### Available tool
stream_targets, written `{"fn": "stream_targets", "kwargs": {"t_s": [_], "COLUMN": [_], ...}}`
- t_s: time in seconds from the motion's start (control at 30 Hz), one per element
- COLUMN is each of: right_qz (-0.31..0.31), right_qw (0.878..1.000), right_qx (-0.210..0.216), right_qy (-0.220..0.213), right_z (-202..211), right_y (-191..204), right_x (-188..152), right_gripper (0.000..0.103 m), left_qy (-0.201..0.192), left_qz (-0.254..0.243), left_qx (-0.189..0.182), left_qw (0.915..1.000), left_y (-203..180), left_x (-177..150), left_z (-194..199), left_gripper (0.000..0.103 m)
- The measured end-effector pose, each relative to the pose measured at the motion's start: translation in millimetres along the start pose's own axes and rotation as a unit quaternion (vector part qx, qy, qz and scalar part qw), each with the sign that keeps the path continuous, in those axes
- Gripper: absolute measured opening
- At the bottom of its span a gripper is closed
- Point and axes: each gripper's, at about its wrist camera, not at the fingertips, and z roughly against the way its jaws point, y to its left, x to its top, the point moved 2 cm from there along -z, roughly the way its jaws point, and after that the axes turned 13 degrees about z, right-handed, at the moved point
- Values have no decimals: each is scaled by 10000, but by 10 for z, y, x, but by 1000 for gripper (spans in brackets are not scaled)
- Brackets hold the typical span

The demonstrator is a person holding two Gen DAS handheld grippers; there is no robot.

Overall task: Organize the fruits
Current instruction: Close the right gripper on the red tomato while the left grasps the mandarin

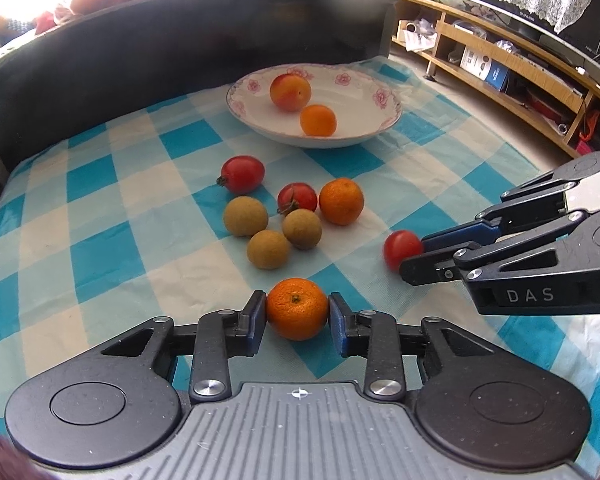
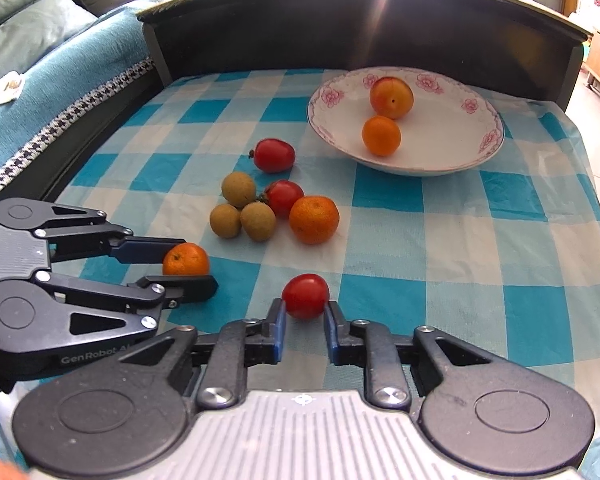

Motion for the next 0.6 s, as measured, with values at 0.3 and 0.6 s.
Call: {"fn": "stream_targets", "kwargs": {"t_s": [0.3, 0.6], "right_qz": [-75, -153], "right_qw": [9999, 9998], "right_qx": [96, 110], "right_qy": [10, -106], "right_z": [-13, -16], "right_y": [-6, -47], "right_x": [-31, 25], "right_gripper": [18, 41], "left_qy": [42, 102], "left_qz": [44, 112], "left_qx": [-21, -90], "left_qw": [10000, 9998], "left_y": [-16, 9], "left_x": [-7, -2], "left_z": [-5, -40], "left_gripper": [41, 41]}}
